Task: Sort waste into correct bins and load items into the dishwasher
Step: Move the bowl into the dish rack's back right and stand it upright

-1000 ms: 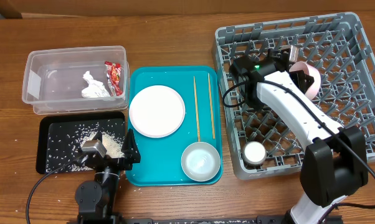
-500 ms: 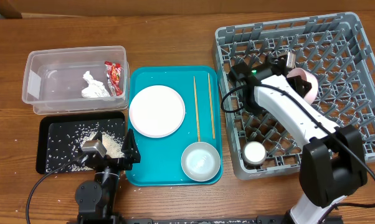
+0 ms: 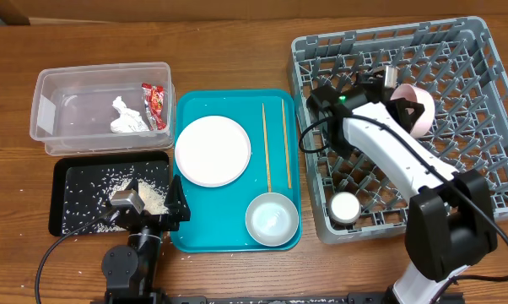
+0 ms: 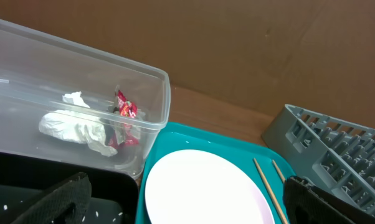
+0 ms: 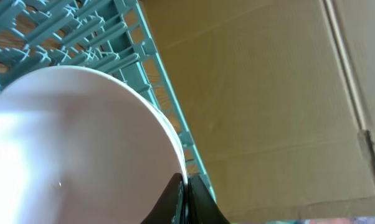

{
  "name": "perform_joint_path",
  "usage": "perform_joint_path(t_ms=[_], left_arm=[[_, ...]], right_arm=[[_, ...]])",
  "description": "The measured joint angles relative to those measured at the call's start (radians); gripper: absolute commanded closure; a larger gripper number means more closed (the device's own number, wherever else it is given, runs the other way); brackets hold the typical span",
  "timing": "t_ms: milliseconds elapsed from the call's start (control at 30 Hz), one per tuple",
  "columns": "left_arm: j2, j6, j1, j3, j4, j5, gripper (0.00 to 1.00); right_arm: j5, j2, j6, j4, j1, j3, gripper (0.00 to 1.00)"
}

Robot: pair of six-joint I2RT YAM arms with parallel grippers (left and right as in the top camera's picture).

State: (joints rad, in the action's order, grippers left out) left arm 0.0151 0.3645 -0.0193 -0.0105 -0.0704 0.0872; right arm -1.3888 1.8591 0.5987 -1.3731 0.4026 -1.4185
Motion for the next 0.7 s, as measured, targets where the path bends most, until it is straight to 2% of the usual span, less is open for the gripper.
perform_joint_path(t_ms=[333, 533, 600, 633, 700], left_arm=[[0.0, 0.0, 0.0, 0.0, 0.0, 0.0, 0.0], [0.0, 0.0, 0.0, 0.0, 0.0, 0.0, 0.0], [0.0, 0.0, 0.0, 0.0, 0.0, 0.0, 0.0], [0.0, 0.0, 0.0, 0.0, 0.0, 0.0, 0.0], [0.0, 0.0, 0.0, 0.0, 0.0, 0.0, 0.0]], right_arm=[[0.033, 0.034, -0.027, 0.002, -0.002, 0.001, 0.96], [0.028, 0.056, -0.028, -0.011, 0.064, 0.001, 0.94], [0.036, 0.065, -0.03, -0.023, 0.09, 0.001, 0.82], [0.046, 0.066, -0.034, -0.027, 0.098, 0.002, 0.69], [0.071, 0.067, -0.033, -0.028, 0.103, 0.002, 0.61]])
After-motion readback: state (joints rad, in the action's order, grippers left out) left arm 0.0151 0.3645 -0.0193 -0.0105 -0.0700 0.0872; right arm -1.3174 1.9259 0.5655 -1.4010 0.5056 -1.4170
